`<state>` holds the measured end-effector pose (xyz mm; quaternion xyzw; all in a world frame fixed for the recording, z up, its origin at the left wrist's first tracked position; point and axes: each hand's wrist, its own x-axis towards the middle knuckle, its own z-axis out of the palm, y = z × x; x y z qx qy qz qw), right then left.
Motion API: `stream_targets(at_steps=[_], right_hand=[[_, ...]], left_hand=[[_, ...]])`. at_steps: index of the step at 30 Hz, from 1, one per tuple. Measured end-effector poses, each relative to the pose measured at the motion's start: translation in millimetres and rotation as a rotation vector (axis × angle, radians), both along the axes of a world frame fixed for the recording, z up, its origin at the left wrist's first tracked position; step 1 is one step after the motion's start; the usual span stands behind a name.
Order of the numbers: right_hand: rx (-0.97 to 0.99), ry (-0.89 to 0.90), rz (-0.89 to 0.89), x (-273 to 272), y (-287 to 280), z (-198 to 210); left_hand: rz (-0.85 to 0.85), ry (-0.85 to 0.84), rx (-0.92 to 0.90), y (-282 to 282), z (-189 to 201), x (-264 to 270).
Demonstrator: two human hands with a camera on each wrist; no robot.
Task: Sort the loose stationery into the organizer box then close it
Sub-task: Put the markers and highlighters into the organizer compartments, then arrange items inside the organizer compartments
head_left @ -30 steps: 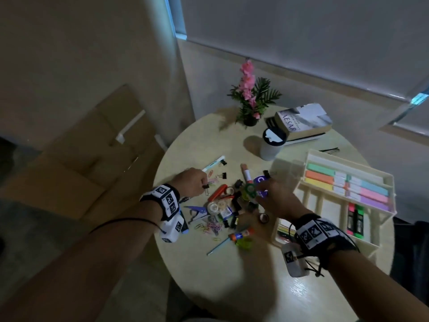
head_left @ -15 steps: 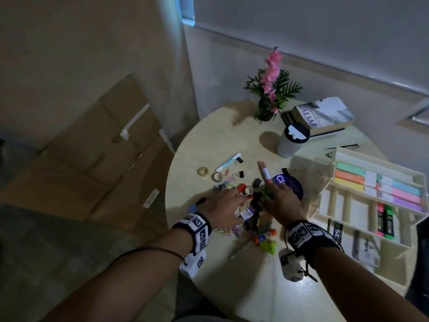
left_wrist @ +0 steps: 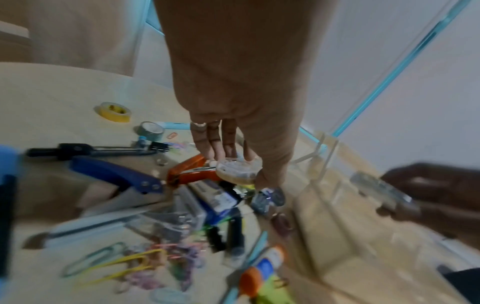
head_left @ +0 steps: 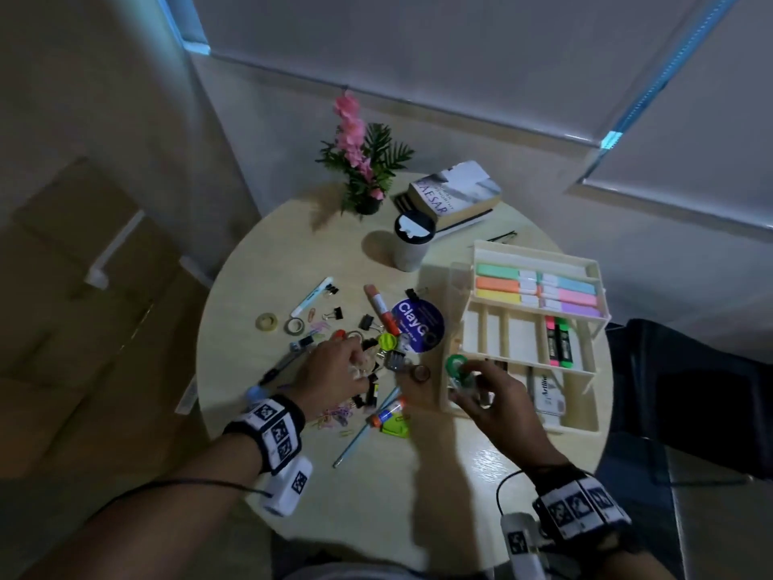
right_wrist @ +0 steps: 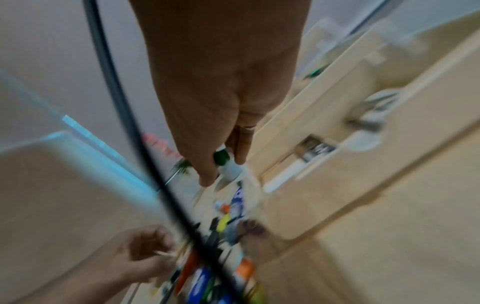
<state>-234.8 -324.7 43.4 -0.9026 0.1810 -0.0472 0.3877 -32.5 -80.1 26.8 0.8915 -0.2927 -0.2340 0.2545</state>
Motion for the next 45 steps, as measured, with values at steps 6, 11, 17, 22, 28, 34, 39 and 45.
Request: stream_targets(at_steps=[6,11,17,22,28,34,39,45], right_hand=[[0.016,0.096,-0.305,-58,-67,-19],[-0.209,0.206,-0.348,-70,-109,-38],[-0.594,0.390,-0.198,-68,-139,-52],[-0.652,0.491,-0.110,-68,-144,-50],[-0.589,0.536,-0.010,-73,-151,-54],[-0.526,0.409,-0.012,-78,-141,-36],[-0.506,0.266,0.008,-72,-117,-7],[-0.285,0.016,0.146,-19,-37,5]], left_hand=[[-0.061,0.108,-0.223,-79,26,-69],[-0.146,0.197,-0.218,-162,22,-125],[-0.073,0.226,-0.114,-244,2,-166],[-0.020,0.170,0.025,-284,-7,-182],[-0.001,0.114,0.069,-297,-11,-187],[0.043,0.159,0.047,-296,-19,-192],[-0.078,0.271,-0.072,-274,-4,-175],[-0.161,0.366,-0.112,-165,22,-109]])
